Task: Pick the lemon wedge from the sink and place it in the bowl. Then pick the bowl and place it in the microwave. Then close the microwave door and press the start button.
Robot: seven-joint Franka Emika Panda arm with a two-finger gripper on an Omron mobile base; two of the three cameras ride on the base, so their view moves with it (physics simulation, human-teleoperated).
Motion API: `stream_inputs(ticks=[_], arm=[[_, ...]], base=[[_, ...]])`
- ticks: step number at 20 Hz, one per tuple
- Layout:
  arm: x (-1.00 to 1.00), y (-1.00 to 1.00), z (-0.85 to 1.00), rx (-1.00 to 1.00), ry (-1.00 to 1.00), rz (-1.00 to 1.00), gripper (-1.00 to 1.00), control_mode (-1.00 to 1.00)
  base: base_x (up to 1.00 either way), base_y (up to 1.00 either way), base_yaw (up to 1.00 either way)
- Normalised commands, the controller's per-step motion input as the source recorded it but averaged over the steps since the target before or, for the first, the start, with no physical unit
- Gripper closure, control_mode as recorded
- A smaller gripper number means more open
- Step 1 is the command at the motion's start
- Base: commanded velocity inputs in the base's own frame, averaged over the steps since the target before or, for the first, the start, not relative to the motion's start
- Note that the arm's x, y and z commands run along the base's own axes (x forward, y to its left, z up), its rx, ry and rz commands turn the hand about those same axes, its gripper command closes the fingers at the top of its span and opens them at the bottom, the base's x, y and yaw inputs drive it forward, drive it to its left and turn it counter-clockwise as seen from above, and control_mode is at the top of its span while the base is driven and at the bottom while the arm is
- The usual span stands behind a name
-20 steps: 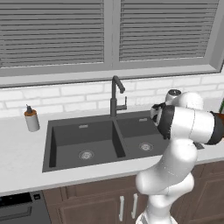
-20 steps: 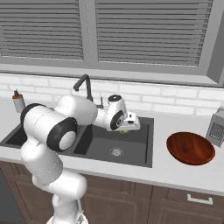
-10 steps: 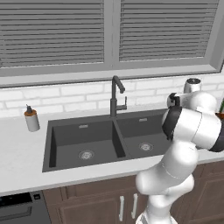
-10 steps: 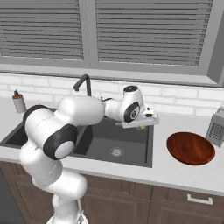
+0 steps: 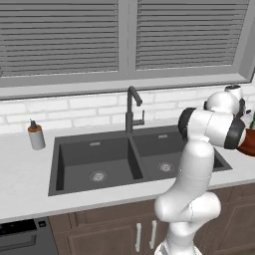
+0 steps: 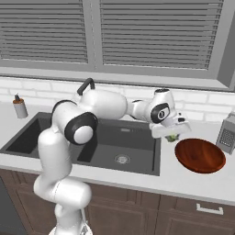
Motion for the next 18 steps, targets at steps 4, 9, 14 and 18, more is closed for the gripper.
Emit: stream_inputs(ticks=[4, 9, 14, 18], arm=[[0.00, -1.00, -0.25, -0.01, 0.01, 0.00, 1.00, -1.00], [0.02, -0.78, -0.34, 0.00, 0.00, 0.00, 1.00, -1.00], [0.01, -0.35, -0.50, 0.00, 0.00, 0.00, -1.00, -1.00], [0.00, -0.05, -0.18, 0.01, 0.00, 0.00, -1.00, -1.00]], base=[[0.00, 0.00, 0.00], [0.00, 0.00, 0.00], [0.00, 0.00, 0.00], [0.00, 0.00, 0.00]])
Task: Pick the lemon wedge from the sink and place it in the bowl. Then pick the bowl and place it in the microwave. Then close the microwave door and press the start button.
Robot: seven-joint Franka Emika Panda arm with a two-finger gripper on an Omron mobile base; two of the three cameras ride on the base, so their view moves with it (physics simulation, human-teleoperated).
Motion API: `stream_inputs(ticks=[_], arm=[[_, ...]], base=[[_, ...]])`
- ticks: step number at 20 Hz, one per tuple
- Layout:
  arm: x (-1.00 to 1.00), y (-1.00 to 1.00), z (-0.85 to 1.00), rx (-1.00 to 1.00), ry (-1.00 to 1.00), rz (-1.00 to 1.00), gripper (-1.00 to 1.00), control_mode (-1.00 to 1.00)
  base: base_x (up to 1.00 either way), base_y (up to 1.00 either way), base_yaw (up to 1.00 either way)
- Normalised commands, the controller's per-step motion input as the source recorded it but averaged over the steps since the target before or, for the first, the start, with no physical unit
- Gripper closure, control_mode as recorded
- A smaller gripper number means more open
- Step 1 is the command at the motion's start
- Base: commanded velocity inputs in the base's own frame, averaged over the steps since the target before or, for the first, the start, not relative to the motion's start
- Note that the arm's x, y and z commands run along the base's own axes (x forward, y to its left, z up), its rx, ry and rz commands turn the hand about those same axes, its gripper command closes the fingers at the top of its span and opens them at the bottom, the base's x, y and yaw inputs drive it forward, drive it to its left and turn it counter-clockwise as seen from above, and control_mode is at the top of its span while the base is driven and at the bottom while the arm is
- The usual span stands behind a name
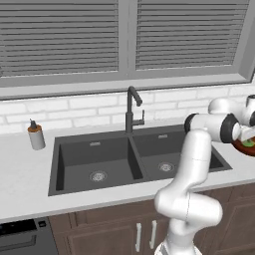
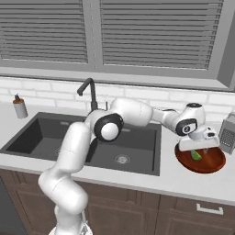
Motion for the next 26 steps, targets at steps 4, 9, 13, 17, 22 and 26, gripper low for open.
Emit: stream_inputs(ticks=[4, 9, 13, 17, 22, 26], arm=[[-0.06, 0.04, 0.00, 0.00, -0.05, 0.00, -1.00, -1.00], [-0.27, 0.84, -0.08, -0.02, -0.10, 0.01, -1.00, -1.00], [-0.20, 1.00, -0.36, -0.12, -0.09, 0.00, -1.00, -1.00], [-0.01, 0.48, -0.70, -0.16, -0.05, 0.00, -1.00, -1.00], [0.07, -0.05, -0.41, -0.11, -0.10, 0.00, -1.00, -1.00], [0.12, -0.46, -0.01, -0.04, -0.12, 0.00, -1.00, -1.00]], base=[[0.00, 0.00, 0.00], [0.00, 0.00, 0.00], [0.00, 0.00, 0.00], [0.00, 0.00, 0.00], [0.00, 0.00, 0.00], [0.00, 0.00, 0.00]])
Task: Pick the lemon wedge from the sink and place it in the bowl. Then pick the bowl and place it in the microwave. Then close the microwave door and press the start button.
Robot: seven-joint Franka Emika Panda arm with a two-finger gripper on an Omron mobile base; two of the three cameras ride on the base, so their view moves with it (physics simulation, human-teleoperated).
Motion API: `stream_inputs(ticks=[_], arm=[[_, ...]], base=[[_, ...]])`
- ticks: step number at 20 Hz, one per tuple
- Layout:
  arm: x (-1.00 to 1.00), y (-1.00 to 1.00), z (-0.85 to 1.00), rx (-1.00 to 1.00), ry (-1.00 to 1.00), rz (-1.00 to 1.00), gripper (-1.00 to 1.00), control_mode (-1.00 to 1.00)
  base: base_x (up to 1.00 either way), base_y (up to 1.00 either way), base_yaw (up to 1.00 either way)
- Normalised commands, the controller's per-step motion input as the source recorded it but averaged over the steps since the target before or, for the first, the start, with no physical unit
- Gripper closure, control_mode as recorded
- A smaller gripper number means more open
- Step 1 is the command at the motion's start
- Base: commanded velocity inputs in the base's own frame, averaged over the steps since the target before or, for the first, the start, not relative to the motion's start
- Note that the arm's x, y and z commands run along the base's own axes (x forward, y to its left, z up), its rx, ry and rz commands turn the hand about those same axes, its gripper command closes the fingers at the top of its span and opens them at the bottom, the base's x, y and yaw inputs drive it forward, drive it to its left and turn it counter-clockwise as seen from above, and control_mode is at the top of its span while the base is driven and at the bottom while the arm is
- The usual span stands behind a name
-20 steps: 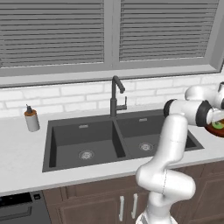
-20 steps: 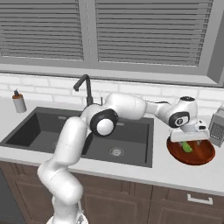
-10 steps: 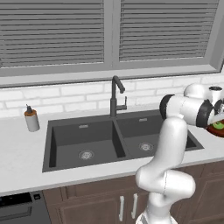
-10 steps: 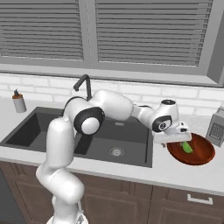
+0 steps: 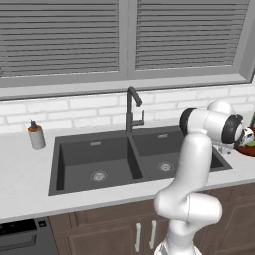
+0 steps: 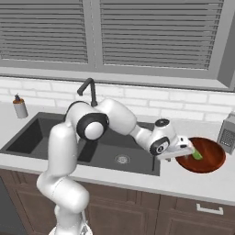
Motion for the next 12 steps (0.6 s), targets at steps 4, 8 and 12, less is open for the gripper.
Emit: stream_inputs(ticks=[4, 8, 12], arm=[[0.21, -0.54, 0.18, 0.00, -0.05, 0.00, -1.00, -1.00], [0.37, -0.64, -0.16, 0.00, 0.07, 0.00, -1.00, -1.00], [0.38, -0.43, -0.50, 0.00, 0.27, 0.01, 1.00, -1.00]], base=[[0.00, 0.00, 0.00], [0.00, 0.00, 0.00], [0.00, 0.00, 0.00]])
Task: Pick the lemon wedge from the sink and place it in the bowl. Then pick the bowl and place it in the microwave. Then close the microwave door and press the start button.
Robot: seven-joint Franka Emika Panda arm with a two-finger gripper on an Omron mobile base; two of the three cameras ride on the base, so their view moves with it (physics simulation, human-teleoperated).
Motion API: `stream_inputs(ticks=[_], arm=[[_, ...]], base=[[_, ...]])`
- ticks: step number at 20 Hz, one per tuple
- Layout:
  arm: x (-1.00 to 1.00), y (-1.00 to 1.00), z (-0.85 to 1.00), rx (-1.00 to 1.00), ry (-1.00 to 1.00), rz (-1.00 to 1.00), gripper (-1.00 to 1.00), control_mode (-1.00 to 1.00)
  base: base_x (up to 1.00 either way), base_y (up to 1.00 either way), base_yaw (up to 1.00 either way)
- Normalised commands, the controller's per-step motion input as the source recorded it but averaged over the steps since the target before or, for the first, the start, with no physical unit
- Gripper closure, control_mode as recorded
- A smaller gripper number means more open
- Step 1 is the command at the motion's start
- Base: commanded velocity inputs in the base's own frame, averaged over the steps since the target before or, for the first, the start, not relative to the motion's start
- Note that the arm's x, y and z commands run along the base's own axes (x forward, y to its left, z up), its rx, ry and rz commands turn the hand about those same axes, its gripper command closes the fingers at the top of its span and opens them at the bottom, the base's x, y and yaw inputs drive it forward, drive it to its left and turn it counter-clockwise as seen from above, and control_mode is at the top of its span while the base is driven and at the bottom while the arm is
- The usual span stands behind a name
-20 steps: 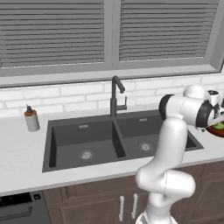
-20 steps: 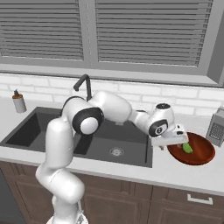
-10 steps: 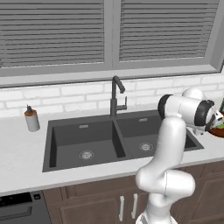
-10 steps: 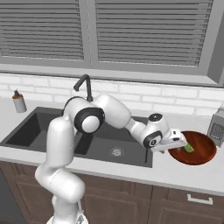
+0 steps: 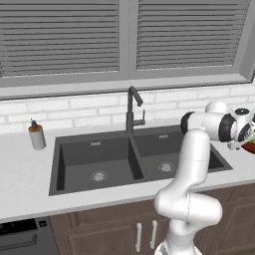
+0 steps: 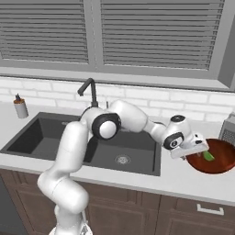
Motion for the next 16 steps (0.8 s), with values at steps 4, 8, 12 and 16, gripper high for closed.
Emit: stream_inputs(ticks=[4, 8, 12, 16], arm=[[0.04, 0.01, -0.14, -0.02, 0.17, 0.00, 1.00, -1.00], [-0.17, 0.00, 0.03, -0.02, 0.00, 0.00, 1.00, -1.00], [-0.53, 0.12, 0.51, -0.10, 0.00, 0.01, 1.00, -1.00], [-0.85, 0.53, 0.92, -0.22, 0.00, 0.09, 1.00, -1.00]], base=[[0.00, 0.00, 0.00], [0.00, 0.00, 0.00], [0.00, 0.00, 0.00], [0.00, 0.00, 0.00]])
